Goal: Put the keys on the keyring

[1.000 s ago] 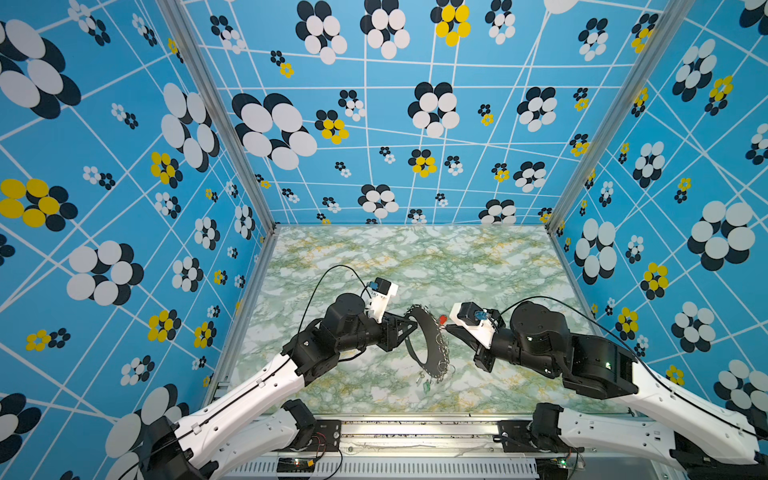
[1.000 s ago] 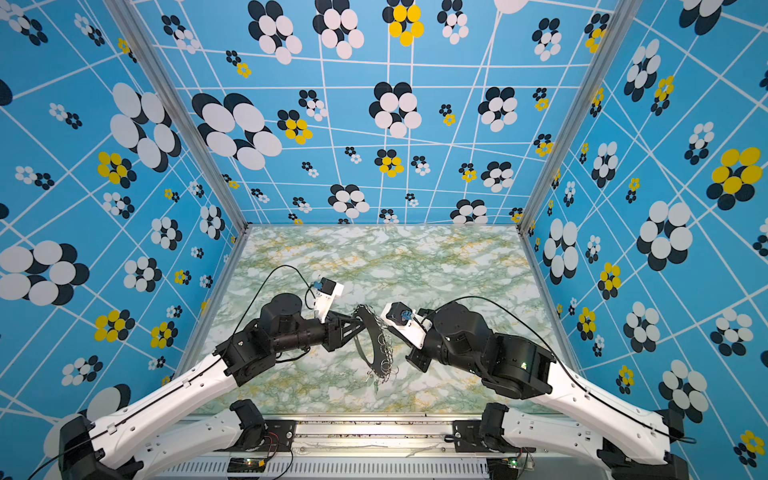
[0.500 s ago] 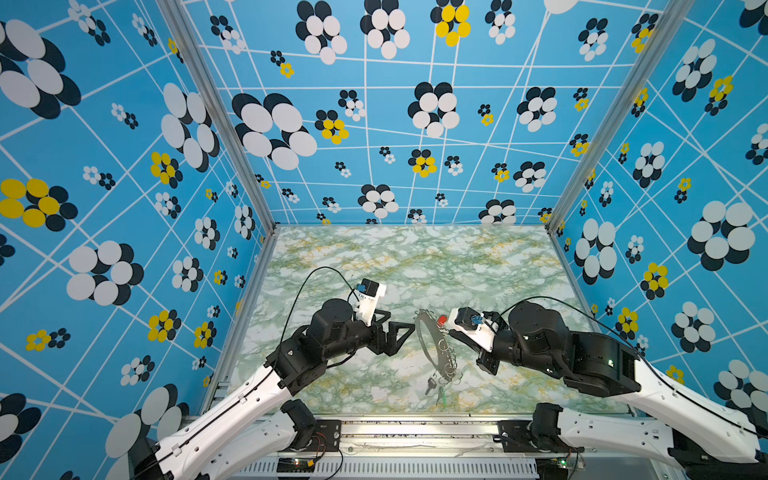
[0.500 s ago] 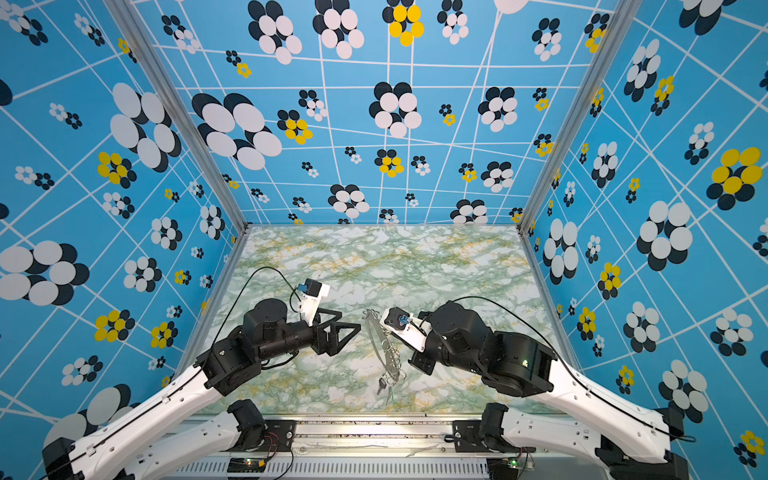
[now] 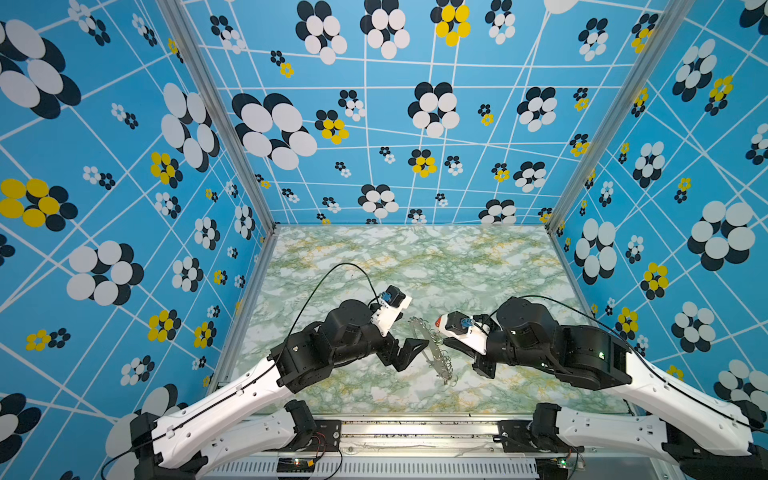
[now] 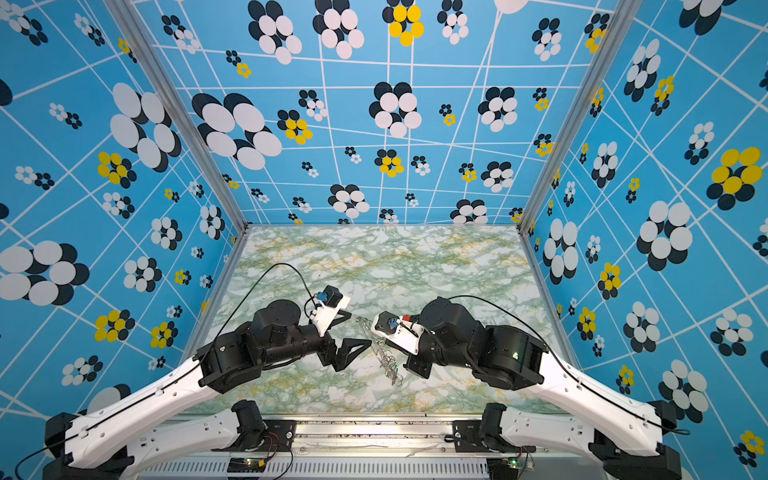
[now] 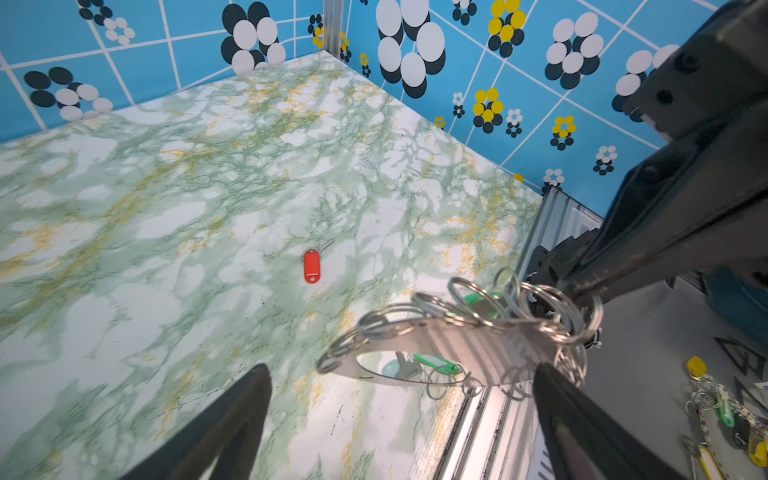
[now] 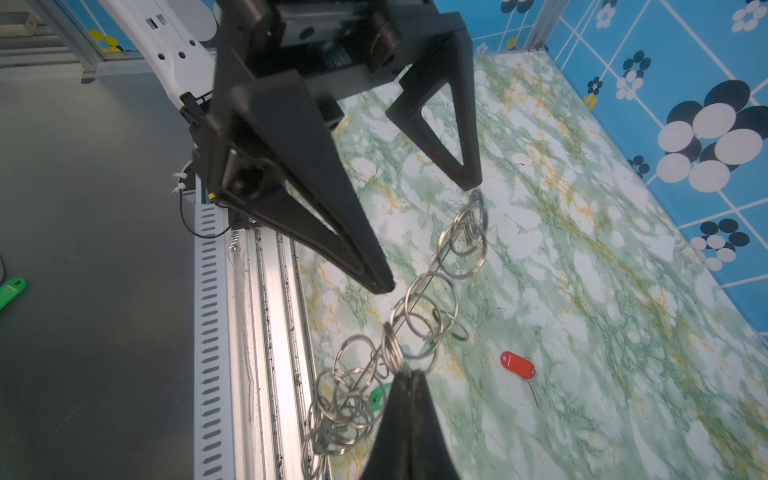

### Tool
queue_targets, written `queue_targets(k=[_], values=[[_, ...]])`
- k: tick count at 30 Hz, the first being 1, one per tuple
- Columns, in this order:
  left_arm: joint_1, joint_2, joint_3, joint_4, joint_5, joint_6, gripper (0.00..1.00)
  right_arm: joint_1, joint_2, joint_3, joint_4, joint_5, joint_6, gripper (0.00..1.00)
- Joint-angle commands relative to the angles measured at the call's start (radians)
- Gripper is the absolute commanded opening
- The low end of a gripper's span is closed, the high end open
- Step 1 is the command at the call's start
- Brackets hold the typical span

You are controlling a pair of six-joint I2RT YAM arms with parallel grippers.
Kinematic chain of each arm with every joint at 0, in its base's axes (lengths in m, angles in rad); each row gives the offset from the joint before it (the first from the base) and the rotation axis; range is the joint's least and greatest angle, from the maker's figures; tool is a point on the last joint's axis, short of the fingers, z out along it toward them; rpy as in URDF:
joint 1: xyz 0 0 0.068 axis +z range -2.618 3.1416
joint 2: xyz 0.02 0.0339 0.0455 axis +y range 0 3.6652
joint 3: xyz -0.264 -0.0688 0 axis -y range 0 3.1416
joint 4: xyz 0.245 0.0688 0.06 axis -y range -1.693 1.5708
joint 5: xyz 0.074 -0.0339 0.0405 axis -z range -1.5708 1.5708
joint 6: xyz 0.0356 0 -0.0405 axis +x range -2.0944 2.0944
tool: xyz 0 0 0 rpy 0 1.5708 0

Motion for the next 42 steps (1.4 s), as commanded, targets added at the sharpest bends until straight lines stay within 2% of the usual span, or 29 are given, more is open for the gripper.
queue_targets(k=[1, 5, 13, 18, 21, 27, 32, 37, 40, 42], values=[[-0.033, 0.018, 0.05, -0.06, -0.095, 0.068, 0.99, 0.004, -0.003, 0.041, -0.004, -0.045, 0.004, 0.0], [-0.082, 0.042, 0.08, -0.076, -0.18, 0.096, 0.99, 0.004, 0.011, 0.041, -0.012, -0.061, 0.004, 0.0], [-0.119, 0.088, 0.096, -0.025, -0.177, 0.092, 0.99, 0.004, 0.033, 0.035, -0.015, -0.097, 0.005, 0.0], [-0.114, 0.076, 0.07, 0.024, -0.243, 0.062, 0.99, 0.004, 0.027, 0.037, -0.009, -0.126, 0.013, 0.0], [-0.089, 0.044, 0.04, 0.104, -0.204, 0.028, 0.99, 0.004, 0.037, 0.034, -0.023, -0.138, 0.016, 0.0], [-0.06, 0.021, 0.028, 0.15, -0.149, -0.005, 0.99, 0.004, 0.041, 0.028, -0.025, -0.134, 0.012, 0.0], [-0.053, 0.0, 0.017, 0.107, -0.145, -0.006, 0.99, 0.004, 0.02, 0.021, -0.021, -0.101, 0.018, 0.0], [-0.059, -0.062, -0.009, 0.119, -0.041, 0.035, 1.0, 0.004, 0.014, 0.017, -0.033, -0.099, 0.031, 0.0], [-0.075, -0.064, -0.008, 0.114, 0.034, 0.065, 0.93, 0.004, 0.014, 0.018, -0.03, -0.098, 0.037, 0.0], [-0.088, -0.044, 0.001, 0.101, 0.084, 0.082, 0.84, 0.003, 0.014, 0.021, -0.028, -0.093, 0.04, 0.0]])
